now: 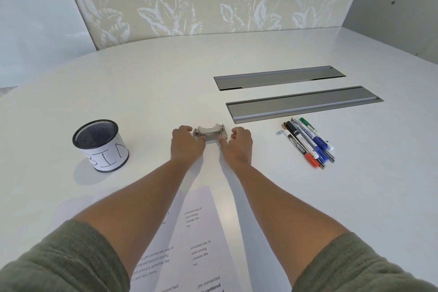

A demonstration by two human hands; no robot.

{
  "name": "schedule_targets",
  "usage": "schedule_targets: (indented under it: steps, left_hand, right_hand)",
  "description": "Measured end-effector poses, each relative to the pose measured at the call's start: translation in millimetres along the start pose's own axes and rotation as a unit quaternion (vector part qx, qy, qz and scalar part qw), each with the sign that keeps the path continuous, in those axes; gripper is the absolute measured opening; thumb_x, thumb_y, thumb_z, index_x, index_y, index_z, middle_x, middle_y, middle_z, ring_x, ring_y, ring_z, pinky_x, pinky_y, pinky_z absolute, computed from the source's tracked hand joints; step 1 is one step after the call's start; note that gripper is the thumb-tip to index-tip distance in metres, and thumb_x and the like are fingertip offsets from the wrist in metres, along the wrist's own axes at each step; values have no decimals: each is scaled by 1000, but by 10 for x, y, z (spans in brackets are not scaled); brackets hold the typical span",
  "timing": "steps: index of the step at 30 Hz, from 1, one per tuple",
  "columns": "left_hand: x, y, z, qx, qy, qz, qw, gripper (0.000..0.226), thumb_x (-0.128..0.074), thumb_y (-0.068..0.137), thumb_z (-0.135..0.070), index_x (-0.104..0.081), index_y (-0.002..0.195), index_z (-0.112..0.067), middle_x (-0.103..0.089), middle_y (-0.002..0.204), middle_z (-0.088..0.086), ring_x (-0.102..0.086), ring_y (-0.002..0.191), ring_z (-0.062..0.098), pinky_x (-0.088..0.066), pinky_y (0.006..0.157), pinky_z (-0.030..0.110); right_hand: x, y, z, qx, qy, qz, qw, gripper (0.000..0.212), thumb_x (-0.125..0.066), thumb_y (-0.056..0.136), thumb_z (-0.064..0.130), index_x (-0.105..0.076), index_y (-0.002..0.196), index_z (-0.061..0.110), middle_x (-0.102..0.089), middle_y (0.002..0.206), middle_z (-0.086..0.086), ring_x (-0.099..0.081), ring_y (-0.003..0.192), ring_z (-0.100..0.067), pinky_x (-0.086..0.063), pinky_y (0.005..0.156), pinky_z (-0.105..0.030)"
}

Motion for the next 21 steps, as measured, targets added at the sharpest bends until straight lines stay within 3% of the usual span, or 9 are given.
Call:
schedule_targets:
  steps: [5,11,15,21]
  left_hand:
    - [79,-157,38,10,-3,-2,1000,56,-68,88,-40,-49,133,-12,-55,131,9,-59,117,26,-46,97,37]
    - [249,-481,61,-15,11,-1,1000,50,-65,90,-38,-51,132,-17,-58,129,3,-61,114,21,-48,97,38]
    - [388,-663,79,-30,26,7,999,41,-63,90,-37,-55,127,-21,-61,124,0,-60,113,20,-45,93,33]
    - [642,-891,142,-26,45,6,999,39,-64,89,-37,-61,124,-22,-62,125,0,-59,116,21,-48,96,36]
  right_hand:
    - [97,-141,7,-20,-38,21,999,48,-73,83,29,-53,123,10,-54,121,-5,-56,107,-18,-43,86,-27]
    - [209,-418,56,-15,-118,85,989,49,-72,81,34,-56,121,12,-55,121,-4,-58,107,-20,-49,88,-33]
    - [305,-636,118,-17,-157,111,981,41,-71,78,34,-61,113,15,-55,118,-1,-58,94,-17,-45,74,-28]
    - [390,-974,200,1,-223,155,963,46,-69,78,39,-60,118,18,-54,122,-1,-54,116,-19,-44,78,-29]
Point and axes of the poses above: each hand's wrist, its own y-axis towards the middle knuckle, its own x-axis out of the back of the hand, z = x × y, the point moved 2 cm from there along y, towards the middle knuckle
